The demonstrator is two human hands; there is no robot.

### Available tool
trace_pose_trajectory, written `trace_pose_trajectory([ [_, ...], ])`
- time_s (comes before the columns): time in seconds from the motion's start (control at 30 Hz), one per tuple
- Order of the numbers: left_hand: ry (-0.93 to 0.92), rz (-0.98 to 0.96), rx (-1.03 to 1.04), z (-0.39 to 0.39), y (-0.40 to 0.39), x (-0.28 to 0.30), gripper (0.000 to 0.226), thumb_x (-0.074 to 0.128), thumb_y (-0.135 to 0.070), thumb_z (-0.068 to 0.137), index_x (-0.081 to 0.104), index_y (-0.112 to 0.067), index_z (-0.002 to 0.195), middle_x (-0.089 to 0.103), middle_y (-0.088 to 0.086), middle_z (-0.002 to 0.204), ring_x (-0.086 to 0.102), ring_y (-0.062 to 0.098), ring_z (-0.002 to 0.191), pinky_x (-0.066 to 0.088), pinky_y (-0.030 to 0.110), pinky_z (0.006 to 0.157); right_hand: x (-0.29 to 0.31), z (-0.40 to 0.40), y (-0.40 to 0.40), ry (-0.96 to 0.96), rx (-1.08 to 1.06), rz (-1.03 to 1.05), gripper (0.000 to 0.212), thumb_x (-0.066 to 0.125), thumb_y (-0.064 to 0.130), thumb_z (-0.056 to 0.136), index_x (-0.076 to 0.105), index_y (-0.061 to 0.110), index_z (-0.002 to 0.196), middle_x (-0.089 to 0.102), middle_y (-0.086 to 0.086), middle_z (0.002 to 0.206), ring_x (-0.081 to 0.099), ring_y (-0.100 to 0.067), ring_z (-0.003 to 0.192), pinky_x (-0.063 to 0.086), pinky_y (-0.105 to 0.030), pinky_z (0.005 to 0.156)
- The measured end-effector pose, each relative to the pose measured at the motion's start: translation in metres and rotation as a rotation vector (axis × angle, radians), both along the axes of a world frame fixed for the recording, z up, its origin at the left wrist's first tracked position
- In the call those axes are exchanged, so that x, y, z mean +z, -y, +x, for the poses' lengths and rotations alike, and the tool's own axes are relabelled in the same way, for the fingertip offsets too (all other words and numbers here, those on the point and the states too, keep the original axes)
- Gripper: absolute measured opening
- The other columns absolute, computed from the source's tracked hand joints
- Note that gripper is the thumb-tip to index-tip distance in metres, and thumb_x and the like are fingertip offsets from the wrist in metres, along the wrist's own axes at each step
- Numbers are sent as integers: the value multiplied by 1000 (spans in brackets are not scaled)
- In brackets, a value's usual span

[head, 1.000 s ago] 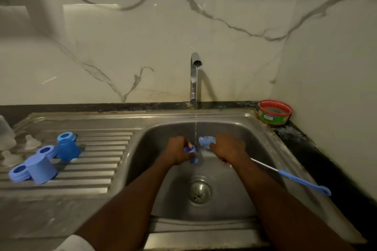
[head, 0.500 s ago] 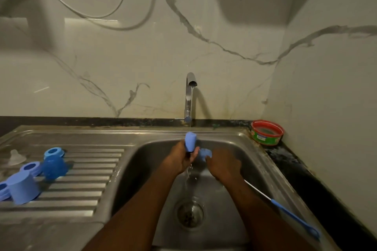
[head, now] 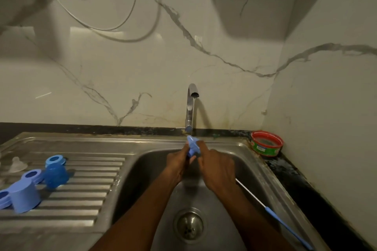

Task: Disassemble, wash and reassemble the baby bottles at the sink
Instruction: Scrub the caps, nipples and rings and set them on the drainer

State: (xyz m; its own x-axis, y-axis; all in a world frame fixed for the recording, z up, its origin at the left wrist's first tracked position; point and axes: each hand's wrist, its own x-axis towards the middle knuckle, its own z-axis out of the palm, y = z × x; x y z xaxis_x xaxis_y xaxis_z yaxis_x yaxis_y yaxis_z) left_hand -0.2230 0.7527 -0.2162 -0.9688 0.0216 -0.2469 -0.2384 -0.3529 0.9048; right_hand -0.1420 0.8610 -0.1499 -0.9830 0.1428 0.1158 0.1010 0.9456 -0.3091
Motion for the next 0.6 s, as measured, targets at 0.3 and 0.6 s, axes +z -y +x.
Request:
trace_pose_trajectory([
  [0.3,-104,-101,-46,10,5,6,34,68,-40,93,75,-10,109,77,11,106,73,22,100,57,31,87,13,-11,8,239,-115,-10,45,56,35,103,47,12,141,57,-14,137,57,-27,124,44,-42,108],
  [0.6,-184,-78,-89,16,-3,16,26,65,-26,98,67,-7,116,71,9,108,70,17,97,58,23,75,10,6,-16,-83,-157,88,43,55,28,103,42,19,143,66,-7,124,66,-21,109,52,-34,91],
])
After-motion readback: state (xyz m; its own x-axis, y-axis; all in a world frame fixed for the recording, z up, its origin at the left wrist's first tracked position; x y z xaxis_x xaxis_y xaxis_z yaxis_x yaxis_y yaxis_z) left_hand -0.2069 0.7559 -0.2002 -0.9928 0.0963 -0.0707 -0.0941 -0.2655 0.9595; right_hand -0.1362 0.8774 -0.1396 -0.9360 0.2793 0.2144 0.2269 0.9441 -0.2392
